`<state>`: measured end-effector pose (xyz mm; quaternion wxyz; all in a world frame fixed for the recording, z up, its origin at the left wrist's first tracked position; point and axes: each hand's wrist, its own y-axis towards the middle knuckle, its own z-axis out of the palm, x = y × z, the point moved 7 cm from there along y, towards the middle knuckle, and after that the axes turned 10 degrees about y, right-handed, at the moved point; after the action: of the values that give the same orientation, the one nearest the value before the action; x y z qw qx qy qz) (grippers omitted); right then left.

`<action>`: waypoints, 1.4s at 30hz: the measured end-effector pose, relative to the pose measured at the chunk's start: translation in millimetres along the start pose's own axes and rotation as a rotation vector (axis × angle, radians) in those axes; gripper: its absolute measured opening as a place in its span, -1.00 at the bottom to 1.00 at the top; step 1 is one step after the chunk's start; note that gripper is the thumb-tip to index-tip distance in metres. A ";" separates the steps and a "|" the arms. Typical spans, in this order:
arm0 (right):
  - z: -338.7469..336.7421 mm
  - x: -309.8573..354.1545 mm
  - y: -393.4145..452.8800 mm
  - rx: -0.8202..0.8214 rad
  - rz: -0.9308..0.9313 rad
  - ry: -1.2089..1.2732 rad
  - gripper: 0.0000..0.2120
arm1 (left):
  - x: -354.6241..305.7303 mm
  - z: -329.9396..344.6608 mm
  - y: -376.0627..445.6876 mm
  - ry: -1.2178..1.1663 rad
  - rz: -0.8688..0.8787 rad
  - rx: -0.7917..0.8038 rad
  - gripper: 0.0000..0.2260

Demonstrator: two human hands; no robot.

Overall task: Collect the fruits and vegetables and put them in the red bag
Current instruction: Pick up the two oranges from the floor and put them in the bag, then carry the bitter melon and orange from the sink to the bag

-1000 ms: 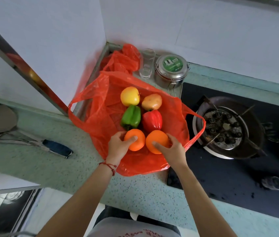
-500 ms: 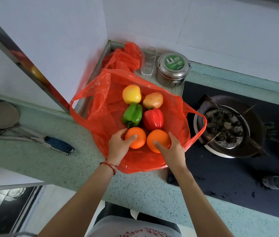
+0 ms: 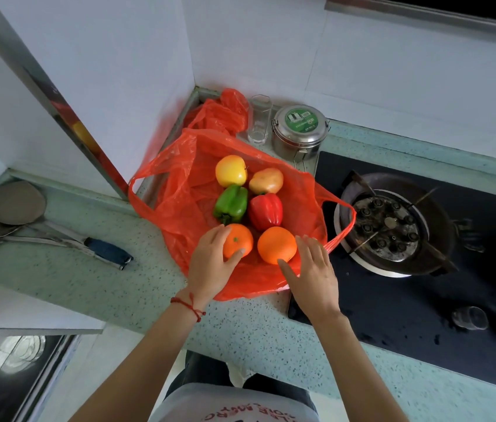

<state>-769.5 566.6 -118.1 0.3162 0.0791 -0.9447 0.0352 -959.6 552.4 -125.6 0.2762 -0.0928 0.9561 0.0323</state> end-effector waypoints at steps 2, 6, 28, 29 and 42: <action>-4.5 -5.8 -6.2 -0.036 -0.002 -0.072 -0.46 | -7.3 -0.8 -2.4 0.055 0.070 -0.001 -0.53; -15.7 -16.3 -22.7 -0.129 0.075 -0.110 -0.46 | -19.1 1.4 0.6 0.108 0.194 0.038 -0.52; -14.0 -24.5 -247.4 -0.675 0.897 -0.135 -0.49 | -106.9 57.7 -70.2 0.254 1.096 0.398 -0.50; -15.3 -23.7 -261.3 -0.706 0.925 -0.136 -0.50 | -114.4 60.8 -79.5 0.256 1.124 0.415 -0.49; -1.2 7.9 -457.0 -0.985 1.331 -0.226 -0.43 | -173.8 87.3 -257.1 0.217 1.579 0.528 -0.46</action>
<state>-696.5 115.6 -104.8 0.1313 -0.6396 -0.7275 -0.2107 -719.5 337.9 -109.3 0.0915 0.6689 0.7375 -0.0178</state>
